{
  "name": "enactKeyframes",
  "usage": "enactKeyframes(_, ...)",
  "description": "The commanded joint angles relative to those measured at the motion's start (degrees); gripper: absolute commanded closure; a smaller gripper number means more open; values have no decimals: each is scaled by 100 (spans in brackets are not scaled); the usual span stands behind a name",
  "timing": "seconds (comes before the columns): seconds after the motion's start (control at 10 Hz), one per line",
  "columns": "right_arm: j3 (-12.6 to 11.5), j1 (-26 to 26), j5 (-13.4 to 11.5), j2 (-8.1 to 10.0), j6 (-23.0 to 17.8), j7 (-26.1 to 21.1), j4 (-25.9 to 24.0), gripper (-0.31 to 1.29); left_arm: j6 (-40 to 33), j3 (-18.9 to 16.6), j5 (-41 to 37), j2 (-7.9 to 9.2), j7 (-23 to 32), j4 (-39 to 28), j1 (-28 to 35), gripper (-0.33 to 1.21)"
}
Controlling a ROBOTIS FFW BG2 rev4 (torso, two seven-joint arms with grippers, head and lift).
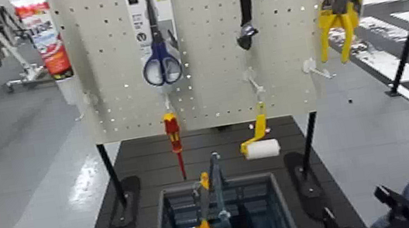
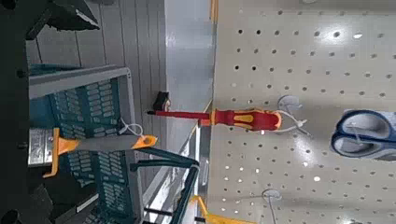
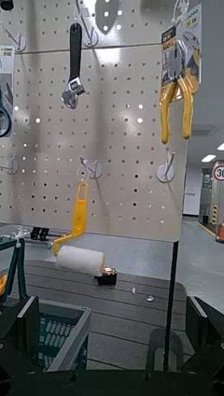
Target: Put the yellow paint brush into the crate.
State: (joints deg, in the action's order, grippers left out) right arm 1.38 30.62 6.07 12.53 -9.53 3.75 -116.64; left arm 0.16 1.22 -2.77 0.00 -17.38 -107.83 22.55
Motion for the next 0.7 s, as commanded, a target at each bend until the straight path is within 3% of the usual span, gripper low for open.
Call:
enactKeyframes(0.1,-32,67,-62,30,-57,-32,-52,13,-402,-26,427,-553,6,-159,188,-9)
enactKeyframes(0.7,-15,93,-255,-14,4,-235,-113,13,-385,9,409,-527,15,-141,161,-8)
